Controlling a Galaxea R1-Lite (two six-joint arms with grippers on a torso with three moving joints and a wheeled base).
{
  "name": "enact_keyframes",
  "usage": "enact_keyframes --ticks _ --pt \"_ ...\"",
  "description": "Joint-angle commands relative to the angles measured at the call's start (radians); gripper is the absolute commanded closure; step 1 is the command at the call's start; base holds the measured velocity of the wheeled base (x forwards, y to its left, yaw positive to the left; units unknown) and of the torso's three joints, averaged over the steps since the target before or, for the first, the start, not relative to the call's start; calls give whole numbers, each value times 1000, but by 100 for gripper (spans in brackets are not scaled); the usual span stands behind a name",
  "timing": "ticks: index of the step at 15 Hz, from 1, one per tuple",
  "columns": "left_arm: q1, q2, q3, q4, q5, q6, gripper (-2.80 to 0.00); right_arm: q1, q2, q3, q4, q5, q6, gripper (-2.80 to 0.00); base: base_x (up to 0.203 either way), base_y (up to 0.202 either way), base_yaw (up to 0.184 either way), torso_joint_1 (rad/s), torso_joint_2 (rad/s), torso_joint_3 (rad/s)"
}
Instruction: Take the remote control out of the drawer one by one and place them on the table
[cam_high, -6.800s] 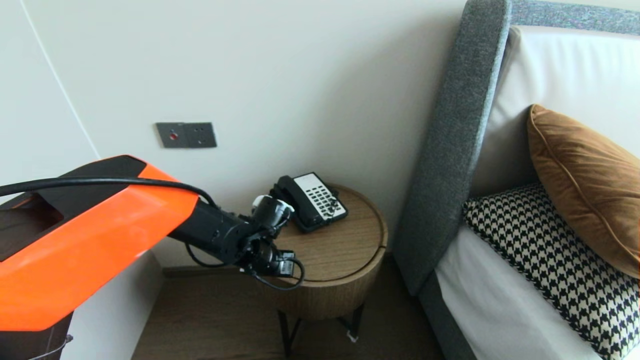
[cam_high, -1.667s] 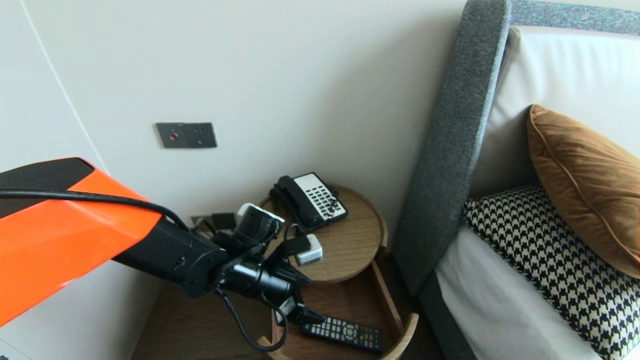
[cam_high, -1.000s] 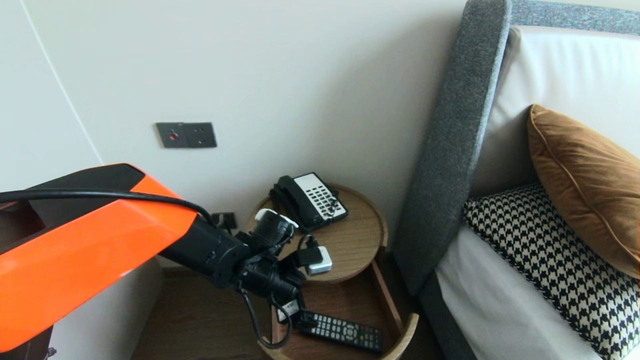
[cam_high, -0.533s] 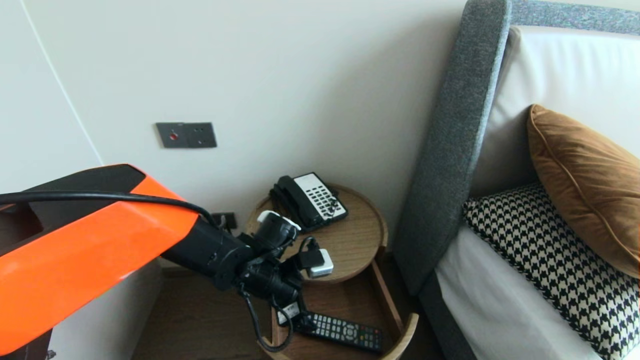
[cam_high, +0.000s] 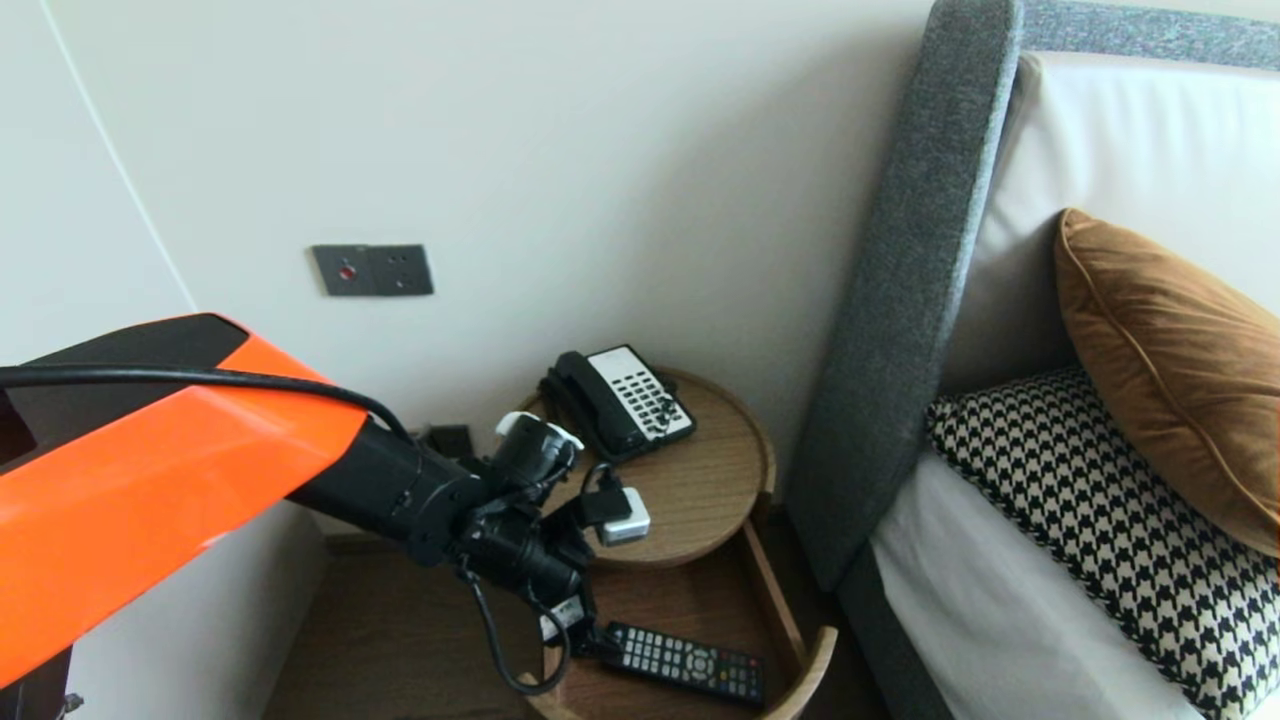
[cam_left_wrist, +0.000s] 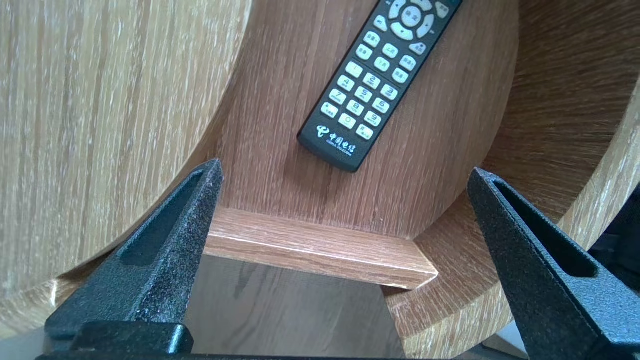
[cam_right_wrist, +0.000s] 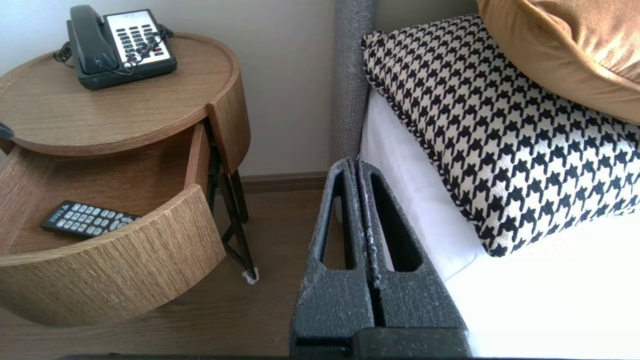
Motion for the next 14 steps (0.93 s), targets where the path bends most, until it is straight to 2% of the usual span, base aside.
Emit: enact_keyframes --ticks 1,2,4,7,10,14 --pt "0 14 0 -3 0 -27 -280 0 1 0 0 0 0 0 0 0 0 0 0 0" --pt "-1 18 -6 -3 -1 -65 -280 0 1 1 0 0 0 0 0 0 0 0 0 0" --pt "-6 30 -17 -21 -1 -77 -280 0 0 0 0 0 0 0 0 0 0 0 0 0" --pt "-23 49 -4 -82 8 -67 -280 0 1 0 0 0 0 0 0 0 0 0 0 0" --pt "-32 60 2 -82 8 -37 -280 0 1 0 0 0 0 0 0 0 0 0 0 0" --pt "-55 101 -10 -87 10 -34 -280 0 1 0 0 0 0 0 0 0 0 0 0 0"
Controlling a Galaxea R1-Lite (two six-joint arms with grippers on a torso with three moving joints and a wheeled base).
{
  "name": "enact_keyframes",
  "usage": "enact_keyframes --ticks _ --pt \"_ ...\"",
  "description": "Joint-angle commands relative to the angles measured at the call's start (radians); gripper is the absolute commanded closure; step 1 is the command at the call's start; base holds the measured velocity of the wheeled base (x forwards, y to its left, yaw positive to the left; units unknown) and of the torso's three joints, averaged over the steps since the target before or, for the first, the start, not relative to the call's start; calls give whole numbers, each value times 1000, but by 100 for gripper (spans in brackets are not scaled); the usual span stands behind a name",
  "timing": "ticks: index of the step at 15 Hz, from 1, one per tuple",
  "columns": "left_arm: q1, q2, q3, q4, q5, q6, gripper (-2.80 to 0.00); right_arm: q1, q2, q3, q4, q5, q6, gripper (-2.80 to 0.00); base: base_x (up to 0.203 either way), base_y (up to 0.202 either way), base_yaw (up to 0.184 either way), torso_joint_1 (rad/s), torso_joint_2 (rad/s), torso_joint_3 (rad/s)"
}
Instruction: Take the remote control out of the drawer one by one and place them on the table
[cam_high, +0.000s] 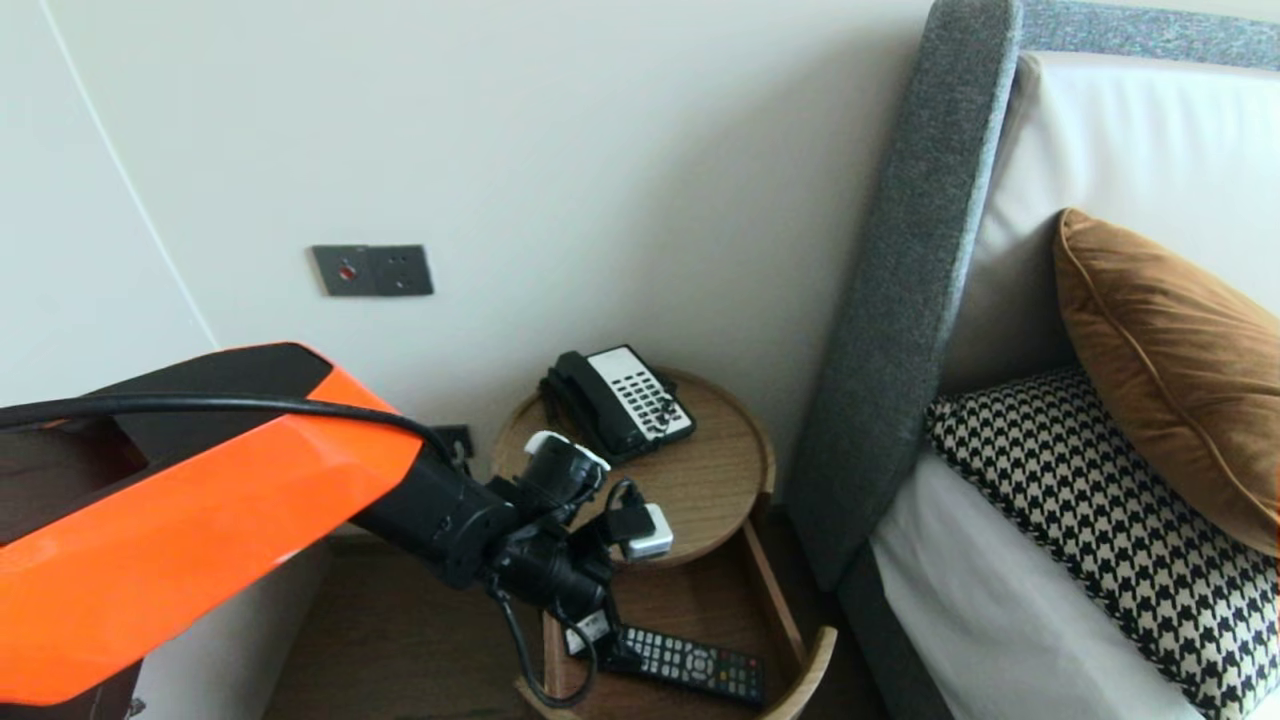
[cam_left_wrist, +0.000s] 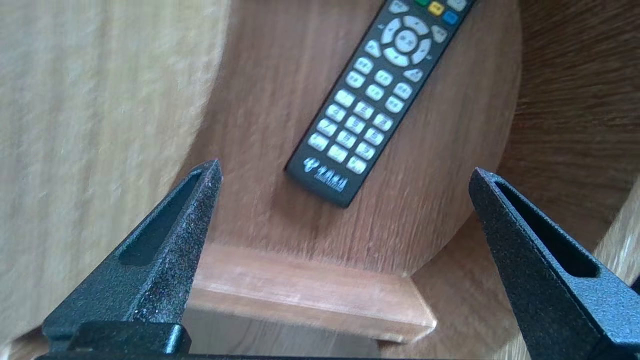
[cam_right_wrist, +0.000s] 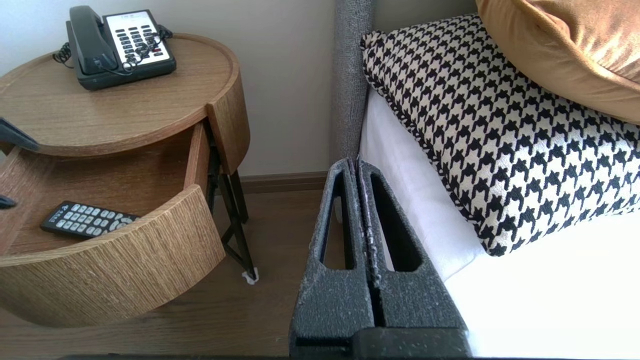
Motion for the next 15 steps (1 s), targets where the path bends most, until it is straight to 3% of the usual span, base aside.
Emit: enact_keyframes --ticks 1,15 --pt "-18 31 4 -1 -4 3 -280 0 1 0 0 0 0 0 0 0 0 0 0 0" --pt "-63 153 -17 -65 -5 -17 -280 2 3 0 0 0 0 0 0 0 0 0 0 0"
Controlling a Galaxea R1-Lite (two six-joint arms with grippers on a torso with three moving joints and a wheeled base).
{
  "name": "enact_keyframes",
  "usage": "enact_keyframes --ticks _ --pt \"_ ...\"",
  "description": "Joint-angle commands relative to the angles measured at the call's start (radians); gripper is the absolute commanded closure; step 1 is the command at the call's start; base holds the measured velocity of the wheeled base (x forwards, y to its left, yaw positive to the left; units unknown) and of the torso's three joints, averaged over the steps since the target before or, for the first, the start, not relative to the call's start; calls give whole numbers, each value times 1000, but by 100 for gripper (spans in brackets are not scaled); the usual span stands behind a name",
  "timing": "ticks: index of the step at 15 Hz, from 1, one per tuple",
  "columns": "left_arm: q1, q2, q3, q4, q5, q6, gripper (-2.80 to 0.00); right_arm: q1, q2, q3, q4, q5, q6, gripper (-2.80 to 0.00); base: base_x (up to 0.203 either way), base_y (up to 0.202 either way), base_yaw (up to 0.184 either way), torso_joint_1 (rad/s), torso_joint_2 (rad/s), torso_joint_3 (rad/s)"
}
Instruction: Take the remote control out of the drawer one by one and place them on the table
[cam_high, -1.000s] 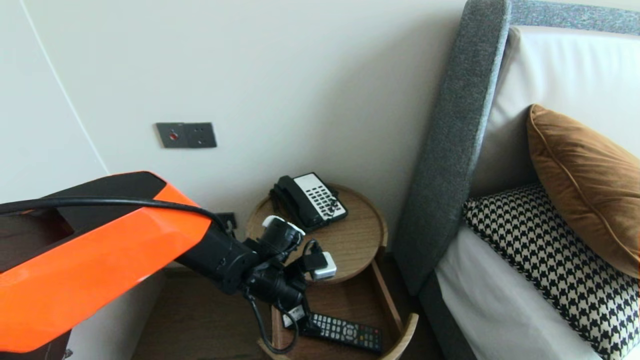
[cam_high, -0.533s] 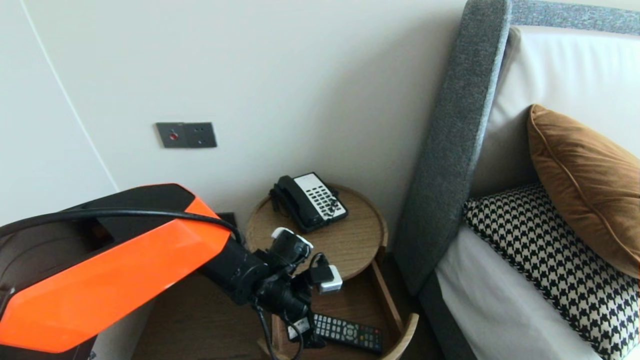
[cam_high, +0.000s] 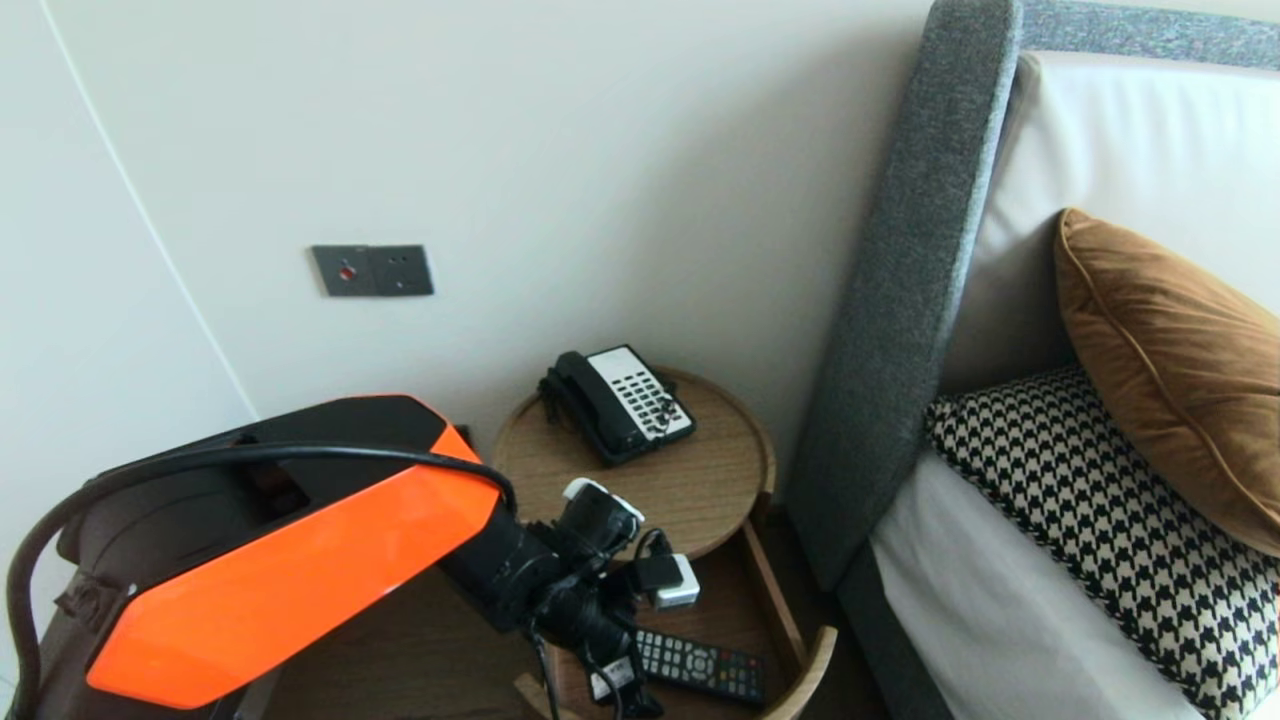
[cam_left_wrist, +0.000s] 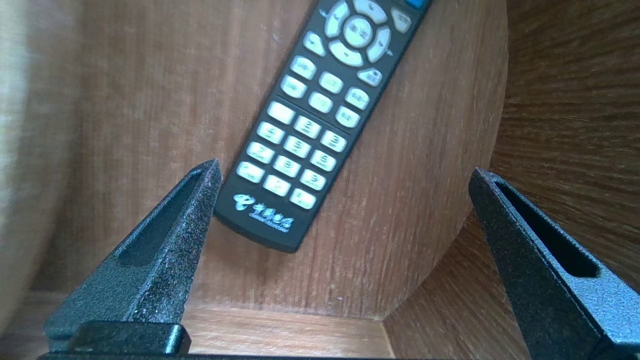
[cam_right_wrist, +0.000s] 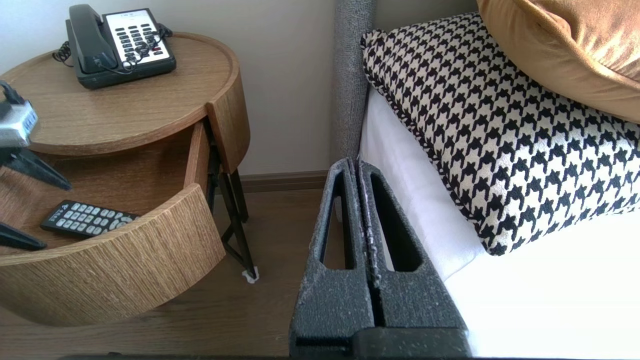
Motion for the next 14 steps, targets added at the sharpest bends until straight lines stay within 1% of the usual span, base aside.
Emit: enact_keyframes --ticks 1,4,6,9,14 --pt "-2 27 -5 -7 -2 3 -280 1 2 0 0 0 0 0 0 0 0 0 0 0" --pt "-7 45 -25 -33 -2 3 -280 -1 2 0 0 0 0 0 0 0 0 0 0 0" --pt "-12 58 -47 -74 0 7 -280 1 2 0 0 0 0 0 0 0 0 0 0 0" --pt "-26 74 -51 -77 1 17 -280 1 2 0 0 0 0 0 0 0 0 0 0 0" --pt "-36 115 -87 -83 2 14 -280 1 2 0 1 0 0 0 0 0 0 0 0 0"
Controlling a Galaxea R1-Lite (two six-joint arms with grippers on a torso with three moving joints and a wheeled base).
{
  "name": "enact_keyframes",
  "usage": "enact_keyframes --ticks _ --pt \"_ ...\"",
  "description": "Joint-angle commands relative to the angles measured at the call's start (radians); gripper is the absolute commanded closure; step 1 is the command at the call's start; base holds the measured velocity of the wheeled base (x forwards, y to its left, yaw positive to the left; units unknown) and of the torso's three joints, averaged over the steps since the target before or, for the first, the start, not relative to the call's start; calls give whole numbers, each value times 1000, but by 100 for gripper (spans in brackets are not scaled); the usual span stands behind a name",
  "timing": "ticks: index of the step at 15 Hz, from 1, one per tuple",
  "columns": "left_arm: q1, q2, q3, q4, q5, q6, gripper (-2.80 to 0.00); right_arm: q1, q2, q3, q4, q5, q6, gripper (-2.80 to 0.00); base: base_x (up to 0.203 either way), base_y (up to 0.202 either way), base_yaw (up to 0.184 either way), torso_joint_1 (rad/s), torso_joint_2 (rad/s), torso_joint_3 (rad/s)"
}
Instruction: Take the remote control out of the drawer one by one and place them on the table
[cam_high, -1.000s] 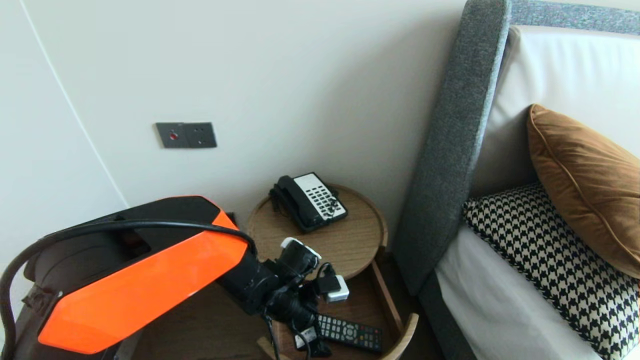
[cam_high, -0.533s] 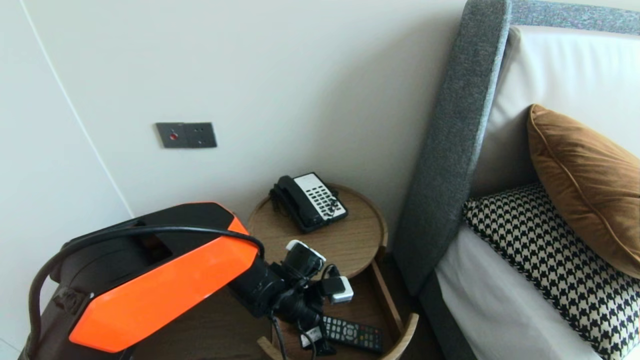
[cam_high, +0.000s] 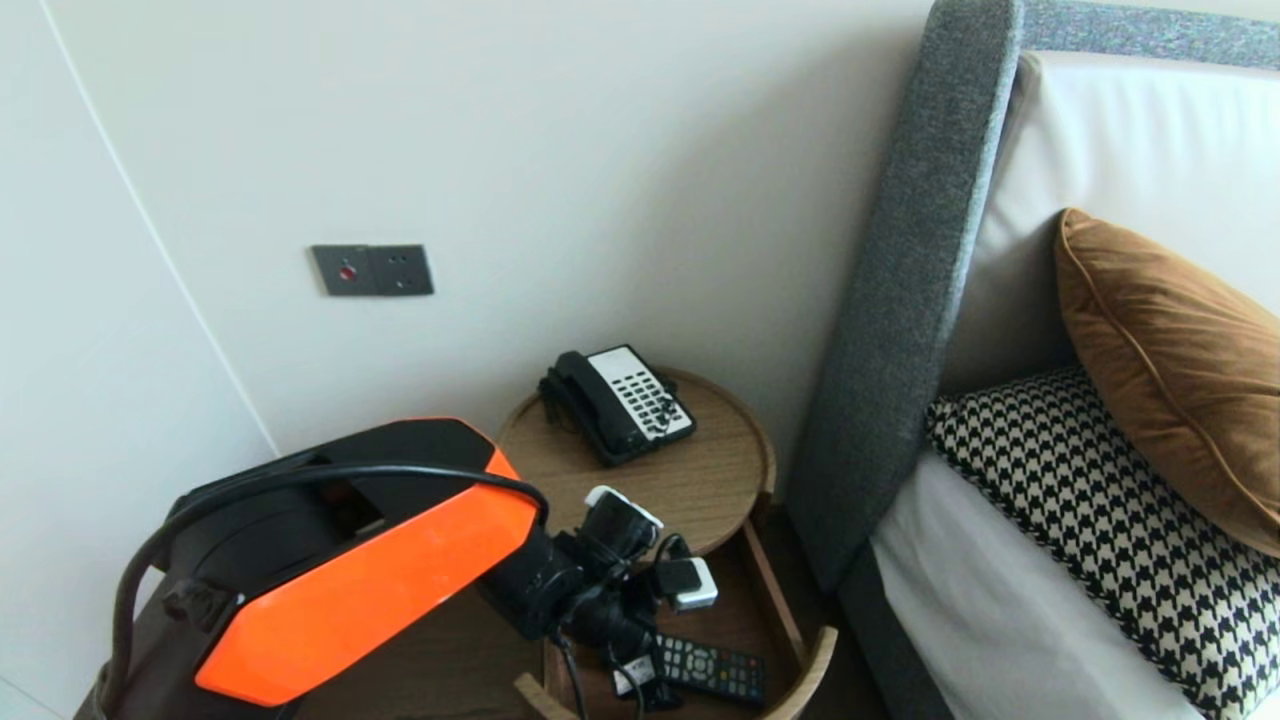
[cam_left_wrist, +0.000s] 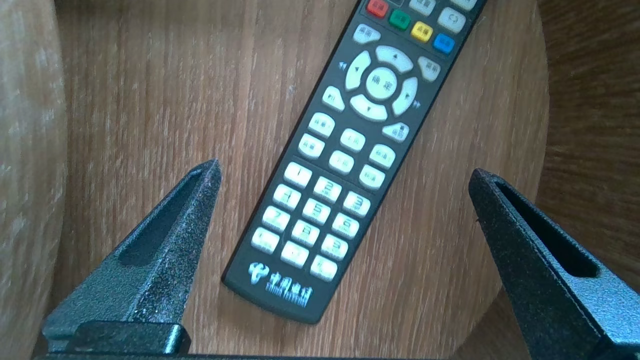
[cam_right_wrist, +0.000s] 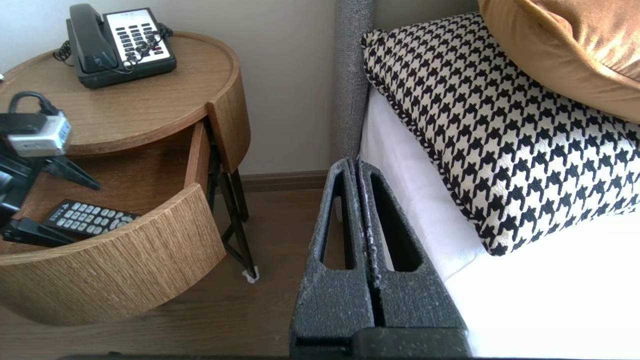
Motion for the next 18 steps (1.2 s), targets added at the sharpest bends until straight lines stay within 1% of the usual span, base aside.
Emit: enact_keyframes --ticks 1,6,10,14,18 --pt "-4 24 -11 -13 -1 3 -280 1 2 0 0 0 0 0 0 0 0 0 0 0" --pt "-10 55 -35 -58 0 2 -280 1 2 0 0 0 0 0 0 0 0 0 0 0" --pt "-13 70 -35 -68 0 5 -280 -1 0 0 0 0 0 0 0 0 0 0 0 0" --pt "-16 70 -20 -67 26 8 -280 0 0 0 0 0 0 0 0 0 0 0 0 0" --pt "-18 76 -21 -67 26 9 -280 1 0 0 0 0 0 0 0 0 0 0 0 0"
